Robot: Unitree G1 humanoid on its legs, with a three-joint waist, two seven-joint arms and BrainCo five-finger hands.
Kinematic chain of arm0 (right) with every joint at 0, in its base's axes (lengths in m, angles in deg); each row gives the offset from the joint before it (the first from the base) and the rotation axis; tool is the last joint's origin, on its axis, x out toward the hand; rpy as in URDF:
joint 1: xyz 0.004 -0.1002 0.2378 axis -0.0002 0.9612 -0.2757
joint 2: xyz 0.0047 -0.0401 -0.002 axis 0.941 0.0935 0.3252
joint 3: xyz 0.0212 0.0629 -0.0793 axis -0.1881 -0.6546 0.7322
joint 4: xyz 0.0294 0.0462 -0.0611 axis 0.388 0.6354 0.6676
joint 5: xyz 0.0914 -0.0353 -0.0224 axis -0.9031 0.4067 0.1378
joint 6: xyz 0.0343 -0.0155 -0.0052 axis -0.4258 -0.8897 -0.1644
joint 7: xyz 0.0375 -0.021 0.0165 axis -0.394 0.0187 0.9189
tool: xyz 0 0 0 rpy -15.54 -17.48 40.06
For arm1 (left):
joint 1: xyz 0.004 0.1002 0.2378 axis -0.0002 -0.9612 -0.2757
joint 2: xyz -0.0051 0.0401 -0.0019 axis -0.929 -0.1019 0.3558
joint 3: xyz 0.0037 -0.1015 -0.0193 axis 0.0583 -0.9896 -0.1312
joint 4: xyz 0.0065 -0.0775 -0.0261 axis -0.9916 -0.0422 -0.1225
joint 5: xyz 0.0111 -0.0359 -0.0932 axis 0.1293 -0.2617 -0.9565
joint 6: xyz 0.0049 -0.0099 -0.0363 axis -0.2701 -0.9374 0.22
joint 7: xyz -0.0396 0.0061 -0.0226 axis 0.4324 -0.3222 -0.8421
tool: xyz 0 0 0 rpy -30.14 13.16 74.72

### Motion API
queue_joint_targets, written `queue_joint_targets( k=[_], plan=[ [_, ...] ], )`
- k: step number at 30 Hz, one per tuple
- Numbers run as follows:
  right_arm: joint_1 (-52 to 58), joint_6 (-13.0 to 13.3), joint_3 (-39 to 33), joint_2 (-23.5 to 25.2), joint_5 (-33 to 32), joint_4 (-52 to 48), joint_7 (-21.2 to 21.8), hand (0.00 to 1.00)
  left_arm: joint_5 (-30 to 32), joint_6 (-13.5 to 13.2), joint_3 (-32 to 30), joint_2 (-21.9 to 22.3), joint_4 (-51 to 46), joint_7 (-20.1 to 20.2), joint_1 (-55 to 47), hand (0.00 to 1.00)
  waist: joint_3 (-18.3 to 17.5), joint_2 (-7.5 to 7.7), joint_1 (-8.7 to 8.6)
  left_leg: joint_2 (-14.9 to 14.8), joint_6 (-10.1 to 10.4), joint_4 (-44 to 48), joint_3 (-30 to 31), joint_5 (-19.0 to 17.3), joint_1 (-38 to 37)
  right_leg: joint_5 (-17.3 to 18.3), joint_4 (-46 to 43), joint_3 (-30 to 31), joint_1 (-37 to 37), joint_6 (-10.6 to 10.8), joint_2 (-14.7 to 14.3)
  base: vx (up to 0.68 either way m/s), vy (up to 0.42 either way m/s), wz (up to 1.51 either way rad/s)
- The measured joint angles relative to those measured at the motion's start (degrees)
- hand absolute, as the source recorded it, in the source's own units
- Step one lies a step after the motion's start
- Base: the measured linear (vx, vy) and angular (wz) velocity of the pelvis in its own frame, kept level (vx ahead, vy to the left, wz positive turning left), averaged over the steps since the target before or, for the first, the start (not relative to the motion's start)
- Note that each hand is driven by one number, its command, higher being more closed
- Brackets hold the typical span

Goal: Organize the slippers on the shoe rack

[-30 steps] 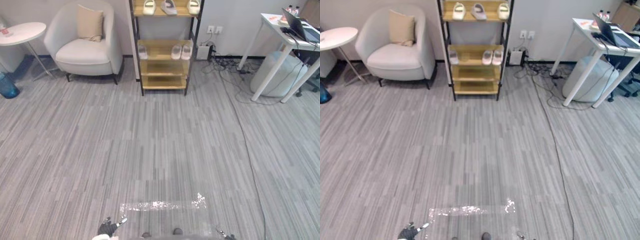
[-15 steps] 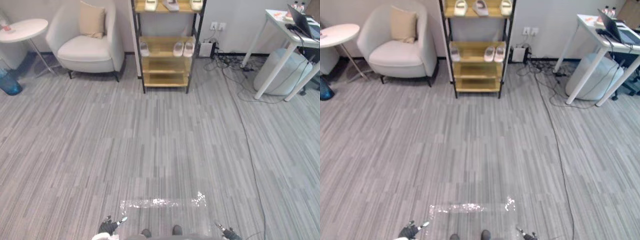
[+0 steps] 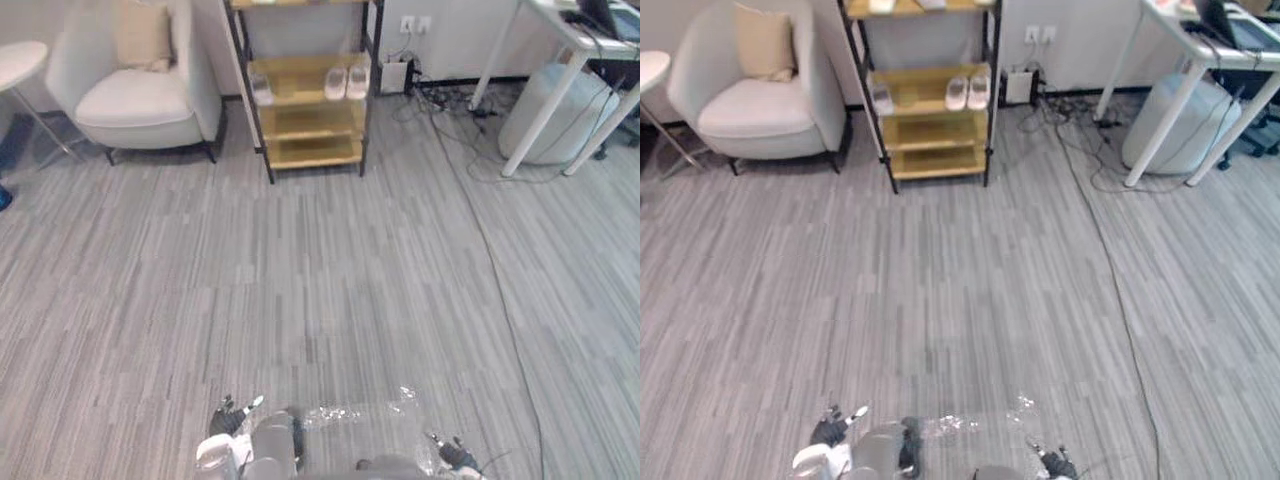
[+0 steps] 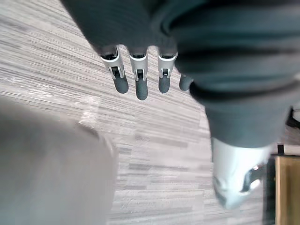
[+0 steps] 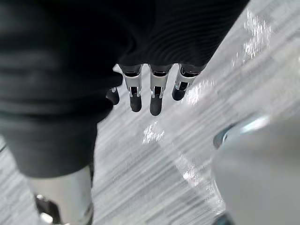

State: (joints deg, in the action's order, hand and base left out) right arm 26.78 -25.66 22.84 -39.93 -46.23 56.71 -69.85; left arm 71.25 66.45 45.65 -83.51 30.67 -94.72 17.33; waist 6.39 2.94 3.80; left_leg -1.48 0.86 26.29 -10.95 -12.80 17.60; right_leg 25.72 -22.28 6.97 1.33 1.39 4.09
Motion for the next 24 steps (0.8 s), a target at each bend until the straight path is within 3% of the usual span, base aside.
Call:
queue_joint_targets(
  k=[1, 3, 4, 6, 8, 10, 11, 12, 13, 14, 15, 16, 18, 19, 21, 22, 24],
  plan=[
    [0.1, 0.0, 0.9, 0.9, 0.2, -0.3, 0.2, 0.0, 0.0, 0.2, -0.9, -0.5, 0.5, -0.3, 0.1, 0.0, -1.2, 1.52, 0.01, 1.4, -0.7, 0.0, -1.1, -1.7, -1.6, 0.2, -4.5, -0.1, -1.0, 1.2, 1.6, 0.6, 0.227, -0.48],
    [0.3, 0.0, 1.3, 1.6, 2.2, -2.5, 0.5, 0.0, 0.1, 0.8, 1.1, -1.8, 1.8, -0.6, 1.0, 0.0, -0.5, 2.14, -0.63, 2.8, -2.4, -2.5, -2.5, -4.3, -10.4, -6.9, -31.7, 0.1, -9.4, 10.4, 2.2, 0.77, 0.297, -0.3],
    [0.5, 0.0, 1.3, 1.3, 2.3, -2.6, 0.5, 0.0, 0.1, 1.3, 2.9, -1.7, 2.5, -0.7, 1.8, 0.0, -0.2, 1.62, -0.74, 3.0, -2.4, -5.3, -1.7, -4.3, -15.8, -7.8, -41.3, -2.5, -12.8, 9.9, 2.3, 0.62, 0.185, 0.01],
    [0.9, 0.0, 1.2, 1.3, 2.3, -3.7, 0.4, 0.0, 0.1, 1.5, 4.0, -0.6, 2.8, -0.8, 3.3, 0.0, -0.1, 1.31, -0.93, 2.8, -2.4, -8.9, -0.7, -4.3, -20.9, -8.1, -45.6, -6.9, -17.1, 8.1, 3.2, 0.55, 0.076, 0.13],
    [0.7, 0.3, -0.1, 1.4, 2.4, -4.8, 0.5, 0.0, 0.1, 1.7, 4.2, 1.0, 3.1, -0.8, 4.6, 0.0, 0.1, 1.17, -1.15, 2.5, -2.3, -12.4, -0.2, -4.4, -24.8, -7.2, -43.0, -10.6, -22.4, 6.0, 4.2, 0.5, -0.002, 0.14],
    [-0.6, 0.4, -1.3, 0.7, 2.2, -4.6, 0.5, 0.0, 0.0, 1.7, 4.2, 2.8, 3.4, -0.8, 5.3, 0.0, 1.6, -0.86, -1.98, 0.1, -2.3, -14.6, 0.3, -4.3, -29.5, -5.8, -30.4, -15.8, -26.0, 1.6, 3.0, 0.57, -0.089, 0.11],
    [-0.9, 0.5, -1.3, 0.6, 2.3, -4.7, 0.5, 0.0, 0.0, 1.7, 4.2, 3.0, 3.5, -0.8, 5.3, 0.0, 1.8, -1.23, -2.15, -0.5, -2.3, -14.5, 0.7, -4.3, -30.2, -6.4, -26.7, -16.2, -26.5, 0.7, 2.2, 0.53, -0.136, 0.13],
    [-1.4, 0.5, -1.2, 0.3, 2.3, -4.6, 0.6, 0.0, 0.0, 1.7, 4.1, 3.1, 3.7, -0.8, 5.4, 0.0, 1.9, -1.53, -2.49, -1.3, -2.1, -14.4, 1.1, -4.4, -31.3, -8.9, -18.9, -15.6, -27.4, -0.5, 0.5, 0.57, -0.197, 0.19],
    [-1.4, 0.5, -1.0, 0.2, 2.3, -4.1, 0.6, 0.0, 0.0, 1.6, 4.1, 3.1, 3.8, -0.7, 5.3, 0.0, 1.7, -1.22, -2.68, -1.3, -0.9, -14.0, 2.5, -4.8, -31.9, -15.4, -9.0, -14.4, -26.6, -1.3, -0.7, 0.62, -0.248, 0.39],
    [-2.0, 0.5, -1.4, -0.2, 2.0, -3.7, 0.8, 0.0, 0.0, 1.7, 3.3, 3.8, 4.8, -0.7, 5.4, 0.0, 2.2, -1.83, -3.36, -2.1, 1.2, -12.7, 4.9, -6.0, -33.8, -21.4, -7.6, -15.4, -26.1, -3.9, -0.6, 0.63, -0.248, 0.33],
    [-2.9, 0.4, -1.3, -0.8, 2.4, -3.5, 0.5, 0.0, 0.1, 1.6, 3.3, 3.8, 5.4, -0.5, 5.4, 0.0, 2.1, -3.18, -3.27, -3.4, 1.8, -11.2, 5.3, -5.7, -33.4, -20.3, -8.5, -15.9, -25.9, -5.1, -1.4, 0.61, -0.236, 0.27],
    [-3.8, 0.2, -1.2, -1.1, 2.4, -3.4, 0.5, 0.0, 0.0, 1.7, 2.4, 4.3, 5.4, -0.4, 5.3, 0.0, 1.9, -3.89, -3.34, -3.9, 4.4, -7.7, 5.7, -3.5, -31.8, -17.9, -8.8, -16.1, -25.2, -5.2, -1.7, 0.57, -0.218, 0.1],
    [-4.0, 0.3, -0.5, -1.3, 2.3, -3.3, 0.5, 0.0, 0.1, 1.7, 1.1, 4.3, 5.3, -0.4, 5.6, 0.0, 2.6, -4.64, -3.51, -5.2, 3.7, 7.5, 7.1, 4.4, -24.7, -15.7, -6.0, -17.4, -20.5, -5.6, -1.8, 0.62, -0.263, 0.34],
    [-3.9, 0.1, -0.2, -1.4, 2.2, -2.8, 0.2, 0.0, 0.0, 1.7, 0.4, 4.0, 5.0, -0.4, 5.4, 0.0, 3.2, -4.61, -3.03, -6.7, 3.9, 17.9, 7.1, 5.0, -20.5, -15.3, -2.9, -17.7, -16.1, -6.0, -2.3, 0.48, -0.19, 0.32],
    [-3.8, 0.2, 1.3, -1.3, 2.2, -2.0, 0.0, 0.0, 0.0, 1.5, -0.2, 4.0, 3.2, -0.5, 5.3, 0.0, 3.8, -3.95, -2.18, -8.3, 4.8, 27.5, 4.6, 3.2, -15.5, -14.8, 1.6, -17.8, -8.5, -6.6, -2.6, 0.42, -0.138, 0.0],
    [-3.7, 0.2, 2.4, -1.1, 2.1, -2.0, 0.0, 0.0, 0.0, 1.2, 0.0, 3.8, 2.3, -0.5, 5.3, 0.0, 4.0, -3.12, -1.37, -8.8, 4.4, 28.8, 2.7, 2.0, -12.2, -14.1, 4.3, -17.7, -4.8, -6.5, -2.6, 0.44, -0.116, -0.06],
    [-4.0, 0.1, 2.6, -0.8, 2.1, -2.0, 0.0, 0.0, -0.1, 1.0, 1.6, 4.0, 1.5, -0.3, 5.4, 0.0, 3.8, -3.42, -1.13, -9.4, 3.4, 25.6, 0.3, 0.0, -6.8, -12.8, 6.0, -17.8, -1.7, -6.0, -2.6, 0.3, -0.041, -0.02]
  ],
)
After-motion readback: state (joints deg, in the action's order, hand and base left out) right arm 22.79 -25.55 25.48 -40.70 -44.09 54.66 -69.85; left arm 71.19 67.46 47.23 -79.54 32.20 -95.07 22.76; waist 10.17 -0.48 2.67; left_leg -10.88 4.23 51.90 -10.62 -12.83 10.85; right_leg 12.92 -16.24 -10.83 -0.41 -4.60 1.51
